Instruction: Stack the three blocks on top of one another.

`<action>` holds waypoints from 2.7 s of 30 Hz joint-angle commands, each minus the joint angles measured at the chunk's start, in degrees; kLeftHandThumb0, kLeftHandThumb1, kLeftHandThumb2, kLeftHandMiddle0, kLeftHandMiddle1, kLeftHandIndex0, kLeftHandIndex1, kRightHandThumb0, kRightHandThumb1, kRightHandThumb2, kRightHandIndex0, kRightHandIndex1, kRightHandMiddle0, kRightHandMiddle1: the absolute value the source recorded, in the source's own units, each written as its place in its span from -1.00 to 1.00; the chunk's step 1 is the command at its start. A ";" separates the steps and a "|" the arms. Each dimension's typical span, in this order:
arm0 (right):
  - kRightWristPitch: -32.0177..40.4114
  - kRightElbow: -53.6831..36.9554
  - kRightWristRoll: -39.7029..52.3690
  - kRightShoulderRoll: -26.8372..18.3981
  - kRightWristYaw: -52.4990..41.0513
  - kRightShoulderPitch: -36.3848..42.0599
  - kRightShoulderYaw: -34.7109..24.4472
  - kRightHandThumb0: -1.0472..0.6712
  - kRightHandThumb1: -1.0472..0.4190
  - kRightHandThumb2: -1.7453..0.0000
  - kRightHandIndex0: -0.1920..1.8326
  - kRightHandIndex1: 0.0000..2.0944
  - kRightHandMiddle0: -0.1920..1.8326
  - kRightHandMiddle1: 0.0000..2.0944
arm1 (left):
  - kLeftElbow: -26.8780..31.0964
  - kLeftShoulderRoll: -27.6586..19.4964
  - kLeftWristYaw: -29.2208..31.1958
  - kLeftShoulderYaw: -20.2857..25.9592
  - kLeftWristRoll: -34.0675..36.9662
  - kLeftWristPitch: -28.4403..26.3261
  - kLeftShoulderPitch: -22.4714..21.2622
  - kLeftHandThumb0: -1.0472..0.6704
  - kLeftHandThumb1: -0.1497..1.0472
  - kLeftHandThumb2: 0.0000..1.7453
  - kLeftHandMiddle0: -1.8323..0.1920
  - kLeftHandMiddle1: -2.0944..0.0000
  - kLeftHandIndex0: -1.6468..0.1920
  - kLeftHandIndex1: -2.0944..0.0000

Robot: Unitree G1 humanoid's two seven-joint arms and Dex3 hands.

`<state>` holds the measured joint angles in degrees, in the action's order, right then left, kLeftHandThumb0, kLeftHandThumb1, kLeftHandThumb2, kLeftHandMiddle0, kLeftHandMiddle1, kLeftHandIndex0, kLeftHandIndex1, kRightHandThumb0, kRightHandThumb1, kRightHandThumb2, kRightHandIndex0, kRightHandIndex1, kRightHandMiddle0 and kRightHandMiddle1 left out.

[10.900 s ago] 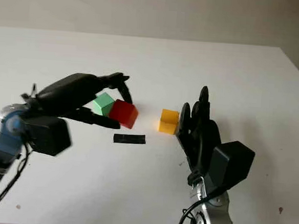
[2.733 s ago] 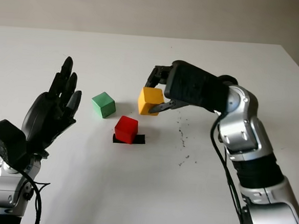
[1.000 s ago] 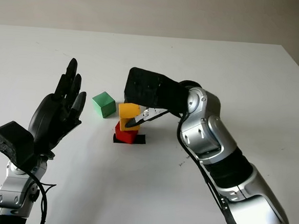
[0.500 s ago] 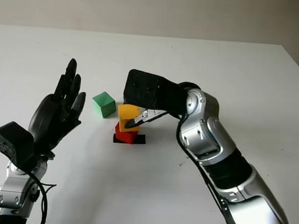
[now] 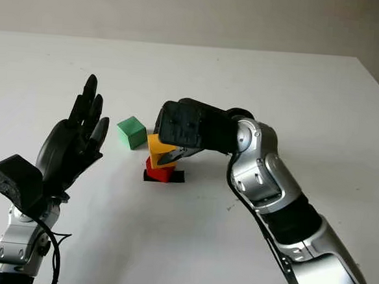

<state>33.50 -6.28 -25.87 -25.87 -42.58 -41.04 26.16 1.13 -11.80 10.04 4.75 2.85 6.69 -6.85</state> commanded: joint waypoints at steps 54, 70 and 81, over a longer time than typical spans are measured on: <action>-8.11 -15.85 31.90 18.63 28.54 35.32 -34.02 -0.71 -1.00 0.10 -1.00 -1.00 -1.00 -1.00 | -1.72 -3.55 4.12 2.60 2.42 -0.96 -1.72 -0.70 1.00 -0.46 0.98 0.95 0.96 0.95; -11.72 -14.88 33.95 22.67 34.59 38.72 -31.15 -0.72 -1.00 0.08 -1.00 -1.00 -1.00 -1.00 | -3.65 -7.78 6.01 3.44 1.04 -0.12 -5.62 -0.64 1.00 -0.45 0.94 0.93 0.93 0.93; -13.24 -13.81 34.47 21.34 34.73 38.22 -32.11 -0.72 -1.00 0.12 -1.00 -1.00 -1.00 -1.00 | -23.62 -27.14 15.57 1.70 -8.21 15.15 -29.08 -0.40 0.90 -0.94 0.15 0.89 0.16 0.79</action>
<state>21.16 -20.33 8.27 -3.90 -7.85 -2.43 -5.49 -20.81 -36.29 24.76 7.88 -3.53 20.09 -32.64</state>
